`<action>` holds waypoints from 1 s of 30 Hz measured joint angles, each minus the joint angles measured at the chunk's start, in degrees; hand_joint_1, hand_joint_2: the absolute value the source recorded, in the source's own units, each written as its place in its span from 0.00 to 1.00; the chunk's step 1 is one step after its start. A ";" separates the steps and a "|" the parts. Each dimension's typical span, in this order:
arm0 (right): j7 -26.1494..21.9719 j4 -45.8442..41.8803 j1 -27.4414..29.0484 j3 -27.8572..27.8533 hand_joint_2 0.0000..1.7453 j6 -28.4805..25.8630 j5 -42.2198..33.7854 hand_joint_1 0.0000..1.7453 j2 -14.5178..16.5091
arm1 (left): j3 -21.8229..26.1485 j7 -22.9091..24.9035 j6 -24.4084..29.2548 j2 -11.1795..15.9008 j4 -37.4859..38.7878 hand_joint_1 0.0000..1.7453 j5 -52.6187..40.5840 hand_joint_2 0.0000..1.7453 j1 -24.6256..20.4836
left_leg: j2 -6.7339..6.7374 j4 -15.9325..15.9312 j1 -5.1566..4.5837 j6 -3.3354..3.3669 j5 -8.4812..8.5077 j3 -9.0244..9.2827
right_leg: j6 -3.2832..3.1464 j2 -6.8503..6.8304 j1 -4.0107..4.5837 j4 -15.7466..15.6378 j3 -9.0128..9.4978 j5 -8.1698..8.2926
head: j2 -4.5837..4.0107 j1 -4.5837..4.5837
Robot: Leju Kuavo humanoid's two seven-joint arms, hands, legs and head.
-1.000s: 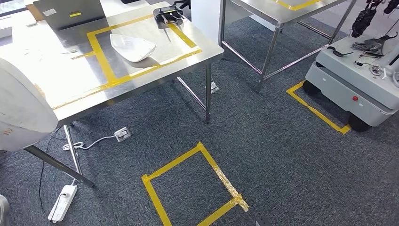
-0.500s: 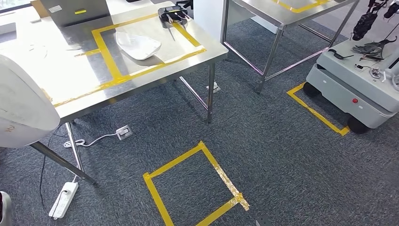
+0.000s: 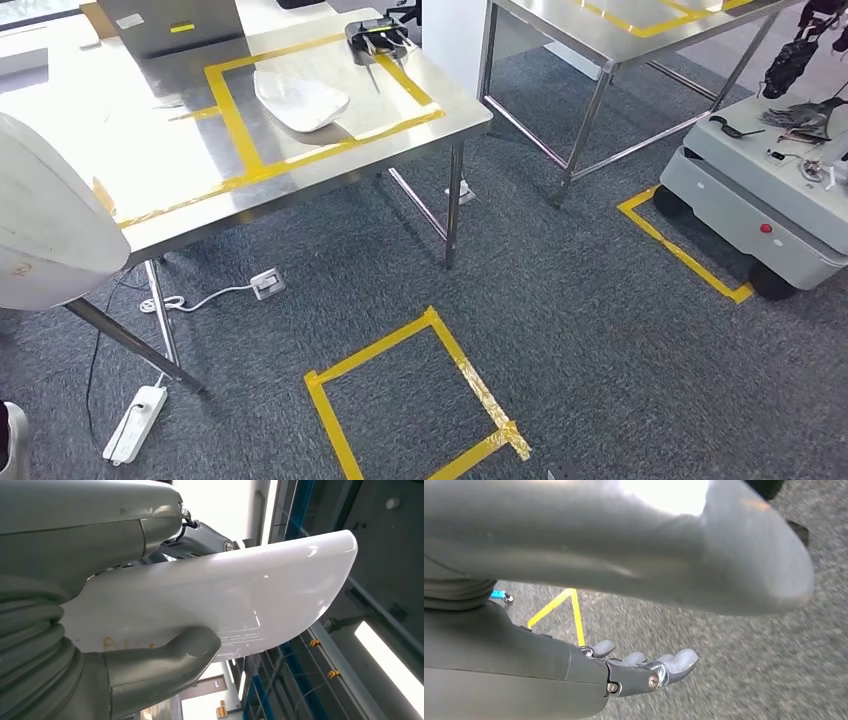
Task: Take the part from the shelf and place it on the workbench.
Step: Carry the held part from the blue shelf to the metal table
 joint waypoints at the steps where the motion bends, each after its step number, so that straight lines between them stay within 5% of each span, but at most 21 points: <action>1: -0.04 0.00 0.03 -0.02 0.00 0.03 0.02 0.00 -0.04 | -0.04 -0.02 -0.08 0.00 0.08 1.00 0.09 1.00 -0.16 | -0.11 0.07 -0.05 -0.52 -0.09 0.17 | -0.59 0.12 0.11 -0.41 0.07 -0.72 | 0.00 0.00; 5: -0.22 -0.04 0.27 -0.21 0.00 0.11 0.05 0.00 -0.20 | -0.29 -0.21 -0.31 0.00 0.33 1.00 0.25 1.00 -0.65 | -0.06 2.57 0.10 -1.83 -0.48 0.08 | -3.03 0.08 0.20 -0.87 2.42 -1.18 | 0.00 -0.41; 9: -0.17 -0.04 0.28 -0.53 0.00 0.12 0.04 0.00 -0.21 | -0.56 -0.34 -0.36 -0.02 0.77 1.00 0.26 1.00 -0.85 | 0.27 15.51 -0.23 -1.66 -4.43 -9.36 | -4.16 0.11 0.82 -1.45 5.41 -3.12 | 0.00 -0.86; 11: -0.07 -0.04 0.38 -0.68 0.00 0.12 0.03 0.00 -0.21 | -0.63 -0.34 -0.36 -0.03 1.10 1.00 0.26 1.00 -0.83 | 0.27 15.36 -0.47 -1.06 -5.32 -11.89 | -4.29 0.18 1.26 -1.56 7.25 -4.54 | 0.00 -0.89; 12: -0.07 -0.04 0.41 -0.76 0.00 0.13 -0.01 0.00 -0.21 | -0.64 -0.35 -0.35 -0.03 1.26 1.00 0.26 1.00 -0.84 | 0.27 12.79 -0.69 -0.53 -3.82 -11.96 | -4.30 0.20 1.48 -1.61 8.29 -5.33 | 0.00 -0.91; 14: -0.03 0.03 0.55 -0.91 0.00 0.14 -0.09 0.00 -0.10 | -0.69 -0.37 -0.33 -0.03 1.56 1.00 0.26 1.00 -0.81 | 0.35 5.91 -1.47 0.77 3.25 -11.43 | -4.19 0.28 1.74 -1.73 9.95 -7.04 | 0.00 -0.99; 16: 0.15 0.11 0.51 -1.01 0.00 0.13 -0.12 0.00 0.01 | -0.78 -0.29 -0.28 -0.05 1.68 1.00 0.24 1.00 -0.79 | 0.30 1.93 -2.28 1.45 8.22 -10.70 | -3.76 0.27 1.76 -2.09 11.40 -8.53 | 0.00 -1.03; 18: 0.34 0.05 0.16 -1.07 0.00 0.13 -0.13 0.00 -0.01 | -0.82 -0.15 -0.12 -0.10 1.47 1.00 0.14 1.00 -1.15 | 0.03 1.24 -2.52 1.79 7.76 -9.39 | -3.13 0.19 1.73 -1.54 12.50 -8.46 | 0.00 -1.08; 20: 0.35 -0.04 -0.26 -1.10 0.00 0.15 -0.17 0.00 0.01 | -0.83 -0.08 0.09 -0.15 1.16 1.00 0.08 1.00 -1.65 | -0.03 0.74 -2.30 2.48 6.67 -7.44 | -2.54 0.15 1.67 3.55 10.29 -6.11 | 0.00 -1.07; 22: 0.28 -0.07 -0.58 -1.10 0.00 0.17 -0.25 0.00 0.06 | -0.84 -0.04 0.18 -0.24 1.05 1.00 0.08 1.00 -1.76 | 0.08 0.29 -2.03 2.92 5.17 -5.27 | -1.90 0.13 1.52 11.77 4.26 -5.36 | 0.00 -1.03; 24: 0.28 -0.07 -0.50 -1.13 0.00 0.17 -0.30 0.00 0.01 | -0.85 -0.02 0.17 -0.38 1.07 1.00 0.08 1.00 -1.68 | -0.07 0.08 -1.78 2.95 3.33 -3.07 | -1.46 0.11 1.37 16.36 -1.74 -9.67 | 0.00 -1.00; 26: 0.30 -0.07 -0.12 -1.21 0.00 0.19 -0.29 0.00 -0.12 | -0.85 -0.02 0.17 -0.47 1.11 1.00 0.08 1.00 -1.63 | -0.45 0.04 -1.48 2.69 1.29 -0.59 | -1.29 0.10 1.26 15.08 -5.22 -14.50 | 0.00 -0.96; 27: 0.25 -0.07 0.07 -1.25 0.00 0.20 -0.28 0.00 -0.18 | -0.86 -0.02 0.17 -0.49 1.15 1.00 0.09 1.00 -1.61 | -0.58 0.04 -1.33 2.52 0.20 0.76 | -1.24 0.09 1.20 12.65 -6.08 -14.36 | 0.00 -0.92; 28: 0.15 -0.07 0.26 -1.28 0.00 0.22 -0.26 0.00 -0.21 | -0.86 -0.02 0.17 -0.52 1.19 1.00 0.09 1.00 -1.58 | -0.64 0.00 -1.22 2.32 -0.92 1.87 | -1.20 0.06 1.13 9.28 -6.53 -11.27 | 0.00 -0.91; 30: -0.10 -0.05 0.50 -1.30 0.00 0.35 -0.07 0.00 -0.23 | -0.88 -0.02 0.20 -0.61 1.25 1.00 0.07 1.00 -1.53 | -0.82 0.09 -1.30 1.81 -3.14 3.62 | -1.23 -0.13 1.08 2.53 -6.77 -0.85 | 0.00 -0.86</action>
